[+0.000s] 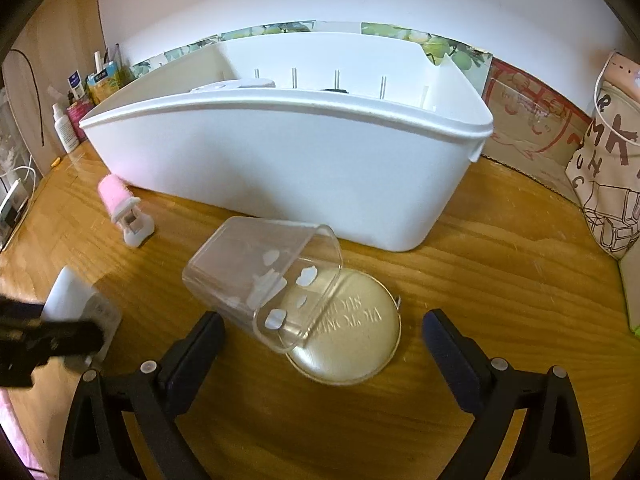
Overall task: Organize rigid objects
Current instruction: 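Grasp the small white box with the left tool while the right tool grasps the round gold tin, then carry the white box with the left tool while the right tool carries the gold tin over the bin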
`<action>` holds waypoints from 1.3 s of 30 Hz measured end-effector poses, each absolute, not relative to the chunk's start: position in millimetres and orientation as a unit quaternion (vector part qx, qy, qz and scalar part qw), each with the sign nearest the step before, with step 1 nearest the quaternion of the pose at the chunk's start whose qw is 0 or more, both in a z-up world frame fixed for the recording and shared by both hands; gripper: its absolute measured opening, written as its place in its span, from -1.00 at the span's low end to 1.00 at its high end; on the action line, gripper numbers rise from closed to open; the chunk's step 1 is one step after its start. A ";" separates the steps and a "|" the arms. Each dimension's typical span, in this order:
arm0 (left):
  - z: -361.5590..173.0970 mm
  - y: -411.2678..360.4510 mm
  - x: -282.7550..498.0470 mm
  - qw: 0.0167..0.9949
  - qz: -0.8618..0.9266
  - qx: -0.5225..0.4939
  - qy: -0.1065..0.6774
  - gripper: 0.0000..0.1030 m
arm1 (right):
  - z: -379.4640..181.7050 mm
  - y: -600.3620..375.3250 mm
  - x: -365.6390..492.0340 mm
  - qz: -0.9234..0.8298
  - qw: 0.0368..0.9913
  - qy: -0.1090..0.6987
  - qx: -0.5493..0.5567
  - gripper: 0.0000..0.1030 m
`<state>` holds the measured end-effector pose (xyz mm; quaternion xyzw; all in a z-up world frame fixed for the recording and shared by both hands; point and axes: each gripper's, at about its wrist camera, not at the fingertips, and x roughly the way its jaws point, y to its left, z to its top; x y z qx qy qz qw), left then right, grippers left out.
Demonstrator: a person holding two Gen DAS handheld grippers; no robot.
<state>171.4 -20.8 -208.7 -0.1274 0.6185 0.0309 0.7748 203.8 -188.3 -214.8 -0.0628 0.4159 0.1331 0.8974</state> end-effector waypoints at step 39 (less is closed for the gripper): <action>-179.6 12.8 157.5 0.791 0.060 -0.133 0.594 0.25 | -163.6 -216.5 139.7 0.121 0.895 0.424 -0.060 0.08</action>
